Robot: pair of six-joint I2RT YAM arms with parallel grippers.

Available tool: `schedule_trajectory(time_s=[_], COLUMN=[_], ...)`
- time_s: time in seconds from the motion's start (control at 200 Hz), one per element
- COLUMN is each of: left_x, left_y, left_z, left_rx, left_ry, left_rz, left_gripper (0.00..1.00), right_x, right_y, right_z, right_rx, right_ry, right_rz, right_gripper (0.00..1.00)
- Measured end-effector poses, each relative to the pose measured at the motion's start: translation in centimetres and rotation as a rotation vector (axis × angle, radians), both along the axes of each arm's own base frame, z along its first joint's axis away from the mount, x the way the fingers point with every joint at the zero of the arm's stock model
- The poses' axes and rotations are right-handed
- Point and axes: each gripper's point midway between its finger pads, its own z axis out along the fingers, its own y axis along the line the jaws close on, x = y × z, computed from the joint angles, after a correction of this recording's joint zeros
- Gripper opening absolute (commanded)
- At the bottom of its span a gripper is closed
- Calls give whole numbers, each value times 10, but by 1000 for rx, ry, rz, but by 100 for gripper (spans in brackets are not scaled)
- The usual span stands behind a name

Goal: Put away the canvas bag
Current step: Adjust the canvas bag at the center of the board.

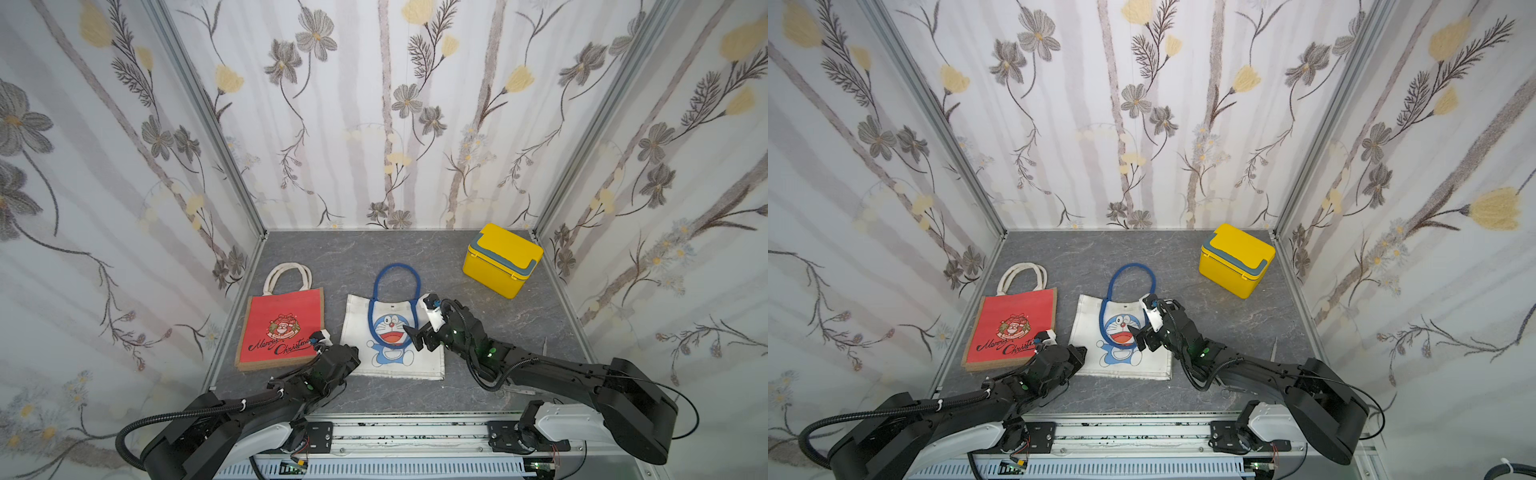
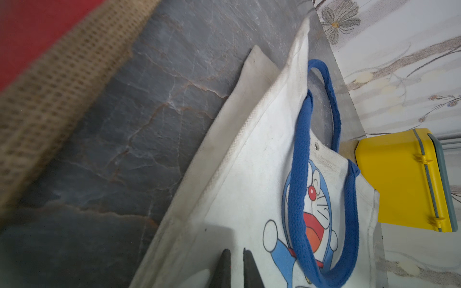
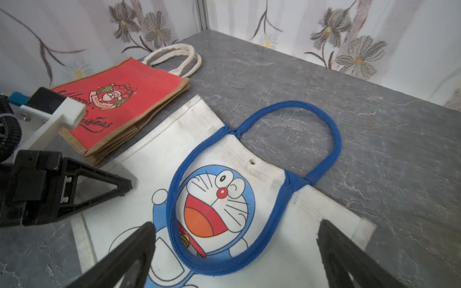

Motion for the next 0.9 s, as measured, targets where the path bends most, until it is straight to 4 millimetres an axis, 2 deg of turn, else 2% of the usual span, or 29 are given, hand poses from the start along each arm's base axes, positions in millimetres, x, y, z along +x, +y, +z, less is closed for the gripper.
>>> schedule_trajectory(time_s=[0.235,0.35,0.46,0.605,0.739,0.829,0.899], left_x=[-3,-4,-4,-3,-1,0,4], left_y=[-1,-2,-3,-5,-6,-11,-15], left_z=[0,-1,-2,-2,0,5,16], left_rx=[5,9,15,23,24,25,11], left_ry=[-4,-1,4,8,9,13,-3], left_rz=[-28,-38,-47,-50,-52,-65,-67], left_gripper=[13,12,12,11,11,11,10], right_x=[-16,-22,-23,-36,-36,-38,-39], right_y=[34,44,47,56,56,55,55], right_z=[-38,-57,-83,-111,-118,-120,-120], right_rx=[-61,-91,-139,-197,-231,-236,-231], right_ry=[72,90,122,156,128,116,113], right_rz=[154,198,203,238,209,204,206], right_gripper=[93,77,62,39,19,11,9])
